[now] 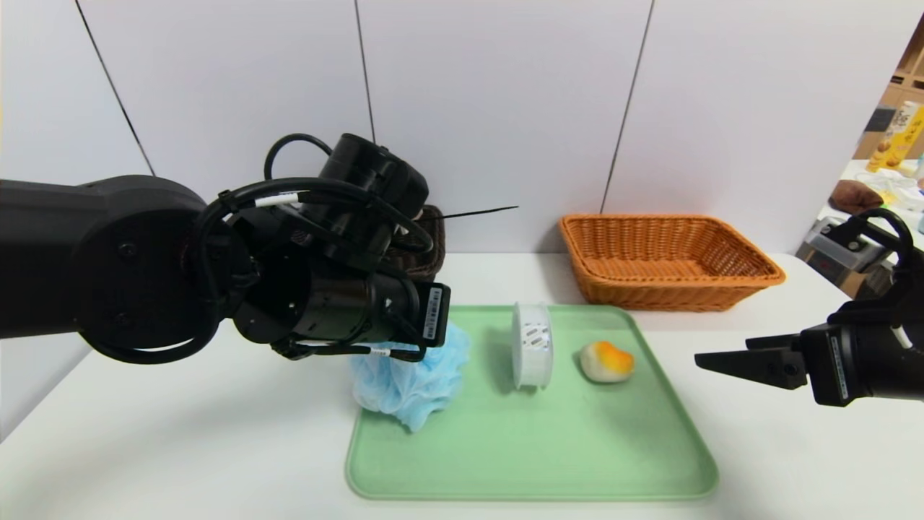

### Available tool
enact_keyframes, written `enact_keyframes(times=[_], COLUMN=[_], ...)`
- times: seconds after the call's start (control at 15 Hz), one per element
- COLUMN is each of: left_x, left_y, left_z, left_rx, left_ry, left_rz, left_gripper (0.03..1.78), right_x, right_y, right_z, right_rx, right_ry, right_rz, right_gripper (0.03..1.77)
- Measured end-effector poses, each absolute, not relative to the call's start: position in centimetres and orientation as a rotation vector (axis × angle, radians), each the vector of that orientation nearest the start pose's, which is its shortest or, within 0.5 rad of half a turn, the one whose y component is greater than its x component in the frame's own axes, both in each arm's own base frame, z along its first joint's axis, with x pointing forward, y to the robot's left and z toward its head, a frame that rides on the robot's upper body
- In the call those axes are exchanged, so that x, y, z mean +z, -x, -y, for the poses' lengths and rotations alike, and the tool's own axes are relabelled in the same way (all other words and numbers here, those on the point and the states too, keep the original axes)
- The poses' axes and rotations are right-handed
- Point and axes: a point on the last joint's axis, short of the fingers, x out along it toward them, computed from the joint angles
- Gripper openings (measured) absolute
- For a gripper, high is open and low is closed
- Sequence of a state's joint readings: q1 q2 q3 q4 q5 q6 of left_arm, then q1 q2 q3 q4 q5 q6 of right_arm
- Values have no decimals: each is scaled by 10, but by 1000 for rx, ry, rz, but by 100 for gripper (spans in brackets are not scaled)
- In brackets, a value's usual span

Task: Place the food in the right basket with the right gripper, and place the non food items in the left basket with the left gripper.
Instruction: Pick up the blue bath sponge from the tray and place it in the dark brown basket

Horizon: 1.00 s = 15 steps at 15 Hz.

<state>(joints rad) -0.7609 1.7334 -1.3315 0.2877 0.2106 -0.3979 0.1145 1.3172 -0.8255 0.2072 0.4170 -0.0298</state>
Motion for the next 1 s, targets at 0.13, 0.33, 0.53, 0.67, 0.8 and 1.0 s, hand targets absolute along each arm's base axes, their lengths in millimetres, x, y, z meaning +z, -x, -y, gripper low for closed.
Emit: enact_keyframes(times=[0.13,0.33,0.53,0.67,0.8,1.0], left_x=[232,233,234,235,235,235], left_y=[-233,-232,-232,-232,-232,-232], left_z=[215,214,214,214,214,214], left_rx=[-393,-395,-395,-393,-391,-391], left_ry=[50,54,56,59,60,55], left_rz=[-710,-705,-701,-700,-699,-699], left_gripper=[4,4,4,4,4,4], right_x=[210,211,210,210,210,211], right_y=[-189,-188,-188,-188,-188,-188], right_z=[-31,-31,-31,-31,-31,-31], right_rx=[520,520,520,520,520,521], right_ry=[-78,-79,-79,-79,-79,-79], right_rz=[-690,-687,-687,-687,-687,-685], right_gripper=[171,171,171,171,171,171])
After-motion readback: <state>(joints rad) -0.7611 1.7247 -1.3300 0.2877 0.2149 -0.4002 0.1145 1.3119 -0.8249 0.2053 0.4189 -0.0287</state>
